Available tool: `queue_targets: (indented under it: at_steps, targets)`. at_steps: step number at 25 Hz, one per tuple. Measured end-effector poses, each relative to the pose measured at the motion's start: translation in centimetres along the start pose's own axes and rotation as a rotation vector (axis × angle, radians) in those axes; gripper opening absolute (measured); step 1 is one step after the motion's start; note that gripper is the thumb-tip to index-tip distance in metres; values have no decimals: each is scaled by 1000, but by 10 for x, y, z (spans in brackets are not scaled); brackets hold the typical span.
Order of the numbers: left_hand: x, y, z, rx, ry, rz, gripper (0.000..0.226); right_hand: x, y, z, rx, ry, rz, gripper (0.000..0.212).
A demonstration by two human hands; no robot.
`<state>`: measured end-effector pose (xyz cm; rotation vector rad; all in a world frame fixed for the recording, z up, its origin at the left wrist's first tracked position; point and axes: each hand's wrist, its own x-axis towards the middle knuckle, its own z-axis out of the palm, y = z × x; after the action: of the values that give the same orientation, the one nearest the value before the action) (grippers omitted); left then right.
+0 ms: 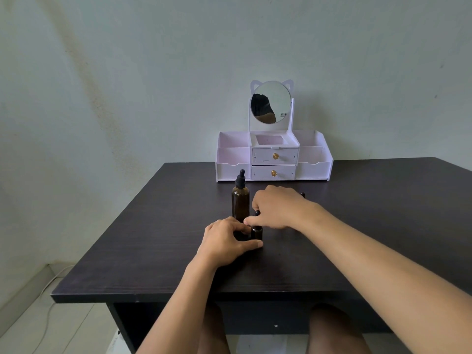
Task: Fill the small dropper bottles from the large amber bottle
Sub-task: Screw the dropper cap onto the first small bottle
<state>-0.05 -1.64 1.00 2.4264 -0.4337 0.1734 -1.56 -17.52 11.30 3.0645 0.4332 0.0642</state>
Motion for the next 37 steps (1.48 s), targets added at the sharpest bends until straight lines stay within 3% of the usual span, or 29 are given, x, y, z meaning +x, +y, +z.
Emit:
queue_targets:
  at_steps: [4,8,10,13,15,18,21,26,31,34,37]
  targets:
    - [-1,1,-1,9,-1,5,49,-2,-5,0,-66,-41,47,61]
    - [0,-2,0,9,-4,10,46,-7,1,-9,3,-138,-53,23]
    - [2,-2,1,16,-14,10,47,-6,2,-9,-12,-153,-69,18]
    - [2,-3,1,14,-16,7,49,-2,-3,-2,-82,-110,-14,45]
    - [1,-3,2,14,-16,7,50,-2,-4,-2,-96,-98,-1,51]
    - [3,-5,2,28,2,25,52,-4,2,-12,-19,-154,-58,21]
    - [5,-7,4,41,-8,27,53,-1,3,-16,-34,-186,-114,12]
    - [6,-7,5,18,2,33,50,7,-4,-14,-131,-221,-91,33]
    - [6,-9,5,15,-11,35,51,4,-6,-14,-215,-284,-94,38]
    - [7,-11,7,25,-5,44,49,2,-2,-8,-134,-246,-96,32]
    - [8,-9,6,32,0,55,45,3,-1,-1,-72,-183,-70,42]
